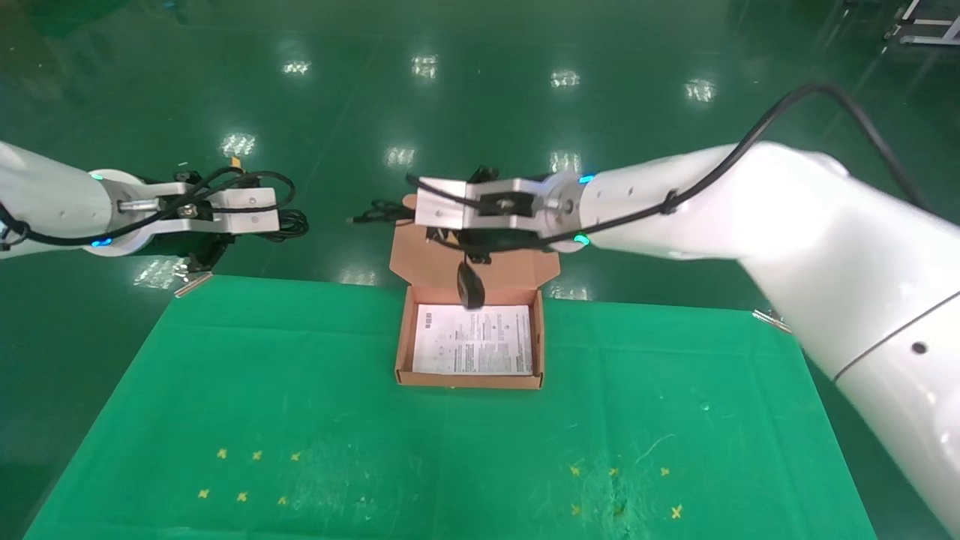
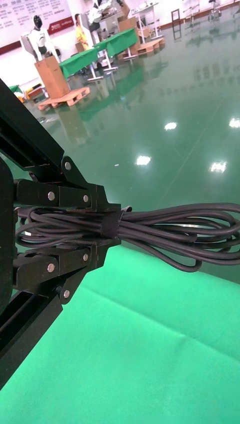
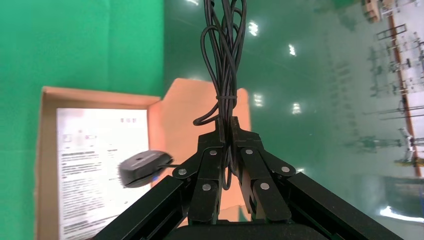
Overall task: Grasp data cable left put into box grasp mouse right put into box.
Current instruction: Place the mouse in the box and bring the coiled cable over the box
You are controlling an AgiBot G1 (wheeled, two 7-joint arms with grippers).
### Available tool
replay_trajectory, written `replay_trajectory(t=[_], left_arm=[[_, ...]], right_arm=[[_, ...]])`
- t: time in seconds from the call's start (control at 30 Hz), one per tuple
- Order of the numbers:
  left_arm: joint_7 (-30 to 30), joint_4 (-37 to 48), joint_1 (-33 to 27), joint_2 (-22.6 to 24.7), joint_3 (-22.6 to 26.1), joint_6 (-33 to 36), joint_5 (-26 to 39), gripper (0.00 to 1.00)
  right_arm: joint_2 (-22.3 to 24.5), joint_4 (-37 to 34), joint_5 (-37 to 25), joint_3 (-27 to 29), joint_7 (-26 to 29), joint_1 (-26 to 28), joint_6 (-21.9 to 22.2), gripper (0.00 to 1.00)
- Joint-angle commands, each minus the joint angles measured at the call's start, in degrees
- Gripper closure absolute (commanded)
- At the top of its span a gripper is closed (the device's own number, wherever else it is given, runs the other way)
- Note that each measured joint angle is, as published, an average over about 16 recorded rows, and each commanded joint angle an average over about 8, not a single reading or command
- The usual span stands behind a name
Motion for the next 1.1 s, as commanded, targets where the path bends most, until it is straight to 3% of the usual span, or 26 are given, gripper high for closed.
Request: replay_trajectory(t=[0.03, 0.33, 0.7, 0.97, 1.1], left_arm=[[-0.65, -0.81, 0.14, -0.21, 0.04, 0.50, 0.40, 1.00], [-1.18, -1.53, 0.32, -0.38, 0.05, 0.77, 0.69, 1.00], [-1.27, -1.64, 0.35, -0.40, 0.05, 0.81, 0.74, 1.00], [-1.22, -1.75, 0.44, -0.36, 0.09, 0.83, 0.73, 1.00], [-0.78, -1.52, 1.11, 0.44, 0.24, -0.10, 0.16, 1.00]], right_arm=[[-0.10, 0.20, 0.60, -1.72, 0.58, -0.55, 0.68, 1.00], [-0.21, 1.92, 5.81, -8.48, 5.51, -2.54, 4.25, 1.00], [-0.23, -6.24, 11.01, -14.14, 16.38, -4.45, 6.32, 0.99], [0.26, -6.82, 12.37, -16.72, 18.29, -4.43, 5.88, 0.00], [1.18, -5.68, 12.52, -17.47, 18.55, -4.49, 6.11, 0.00]])
